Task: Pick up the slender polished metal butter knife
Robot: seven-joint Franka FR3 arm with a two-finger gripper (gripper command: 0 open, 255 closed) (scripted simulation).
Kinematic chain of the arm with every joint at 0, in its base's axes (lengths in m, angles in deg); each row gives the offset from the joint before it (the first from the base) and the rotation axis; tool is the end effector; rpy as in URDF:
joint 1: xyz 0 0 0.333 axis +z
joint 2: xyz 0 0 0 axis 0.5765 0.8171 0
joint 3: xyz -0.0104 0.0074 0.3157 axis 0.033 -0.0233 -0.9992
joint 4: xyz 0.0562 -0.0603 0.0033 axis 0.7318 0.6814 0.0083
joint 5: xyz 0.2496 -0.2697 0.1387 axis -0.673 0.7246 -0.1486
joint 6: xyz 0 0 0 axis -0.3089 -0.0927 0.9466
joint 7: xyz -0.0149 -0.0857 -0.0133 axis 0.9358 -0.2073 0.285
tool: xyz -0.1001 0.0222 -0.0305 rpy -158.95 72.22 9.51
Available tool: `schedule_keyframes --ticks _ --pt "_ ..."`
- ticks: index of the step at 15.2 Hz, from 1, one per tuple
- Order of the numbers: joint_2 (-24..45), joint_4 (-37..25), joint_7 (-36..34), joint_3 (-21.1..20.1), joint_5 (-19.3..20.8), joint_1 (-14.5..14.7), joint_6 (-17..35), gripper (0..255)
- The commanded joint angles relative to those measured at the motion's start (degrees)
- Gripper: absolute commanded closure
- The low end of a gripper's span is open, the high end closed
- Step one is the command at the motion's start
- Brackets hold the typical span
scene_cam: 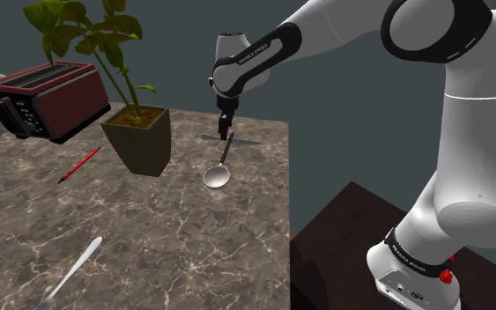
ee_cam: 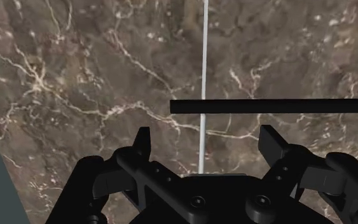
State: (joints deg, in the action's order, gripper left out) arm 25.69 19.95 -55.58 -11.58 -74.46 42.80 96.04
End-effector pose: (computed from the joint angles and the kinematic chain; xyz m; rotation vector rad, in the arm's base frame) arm 0.6466 0.0839 0.3238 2.9573 1.0410 0.1011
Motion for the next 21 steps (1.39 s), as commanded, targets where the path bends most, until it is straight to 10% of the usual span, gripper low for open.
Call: schedule_keyframes --ticks 1,6,7,21 --pt "0.6 0.7 0.0 0.0 0.0 0.0 1.3 0" --pt "2.1 1.3 0.1 0.0 0.0 0.0 3.5 0" --pt "2.2 1.2 0.1 -0.1 0.0 0.0 3.4 255" --pt "0.0 0.4 0.0 0.0 0.0 0.0 0.4 255"
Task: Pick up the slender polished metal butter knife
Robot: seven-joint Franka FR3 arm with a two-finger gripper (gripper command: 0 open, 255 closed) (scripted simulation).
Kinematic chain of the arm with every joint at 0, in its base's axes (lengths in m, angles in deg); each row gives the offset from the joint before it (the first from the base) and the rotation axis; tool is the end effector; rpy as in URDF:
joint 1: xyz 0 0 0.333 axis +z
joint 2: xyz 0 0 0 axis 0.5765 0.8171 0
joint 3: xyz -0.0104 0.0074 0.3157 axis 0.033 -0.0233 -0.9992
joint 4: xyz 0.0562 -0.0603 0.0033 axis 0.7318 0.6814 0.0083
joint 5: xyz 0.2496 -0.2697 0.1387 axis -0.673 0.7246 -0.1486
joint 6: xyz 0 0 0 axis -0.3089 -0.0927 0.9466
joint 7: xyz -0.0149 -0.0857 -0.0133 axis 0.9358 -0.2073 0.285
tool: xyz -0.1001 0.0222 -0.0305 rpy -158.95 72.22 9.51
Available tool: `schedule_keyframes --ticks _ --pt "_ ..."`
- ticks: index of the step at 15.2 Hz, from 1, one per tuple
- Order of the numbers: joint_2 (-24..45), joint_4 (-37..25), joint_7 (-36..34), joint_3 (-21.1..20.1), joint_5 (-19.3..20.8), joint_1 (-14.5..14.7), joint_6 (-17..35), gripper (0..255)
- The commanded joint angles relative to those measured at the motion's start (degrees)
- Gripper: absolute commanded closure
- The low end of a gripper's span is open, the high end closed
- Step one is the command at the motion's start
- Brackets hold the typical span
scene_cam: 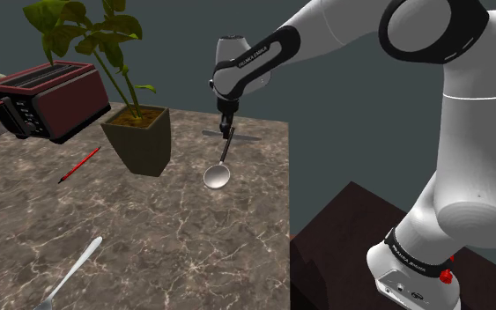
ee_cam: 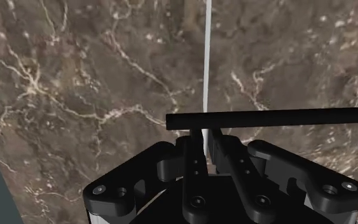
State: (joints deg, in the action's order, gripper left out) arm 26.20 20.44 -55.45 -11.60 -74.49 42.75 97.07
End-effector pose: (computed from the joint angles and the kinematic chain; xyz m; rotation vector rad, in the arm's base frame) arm 0.6460 0.0835 0.3159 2.9568 1.0428 0.1020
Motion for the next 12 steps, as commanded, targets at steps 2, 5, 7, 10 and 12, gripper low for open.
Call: schedule_keyframes --ticks 2,5,7,10,12 --pt "-1.3 -0.5 -0.1 0.0 0.0 0.1 -1.9 255" --pt "-2.4 -1.3 -0.1 0.0 0.1 0.1 -3.8 255" --pt "-3.1 -1.9 -0.2 0.0 0.1 0.1 -5.1 255" --pt "-4.1 -2.9 -0.2 0.0 0.1 0.1 -7.0 255" --pt "-4.2 -2.9 -0.2 0.0 0.1 0.1 -7.1 255"
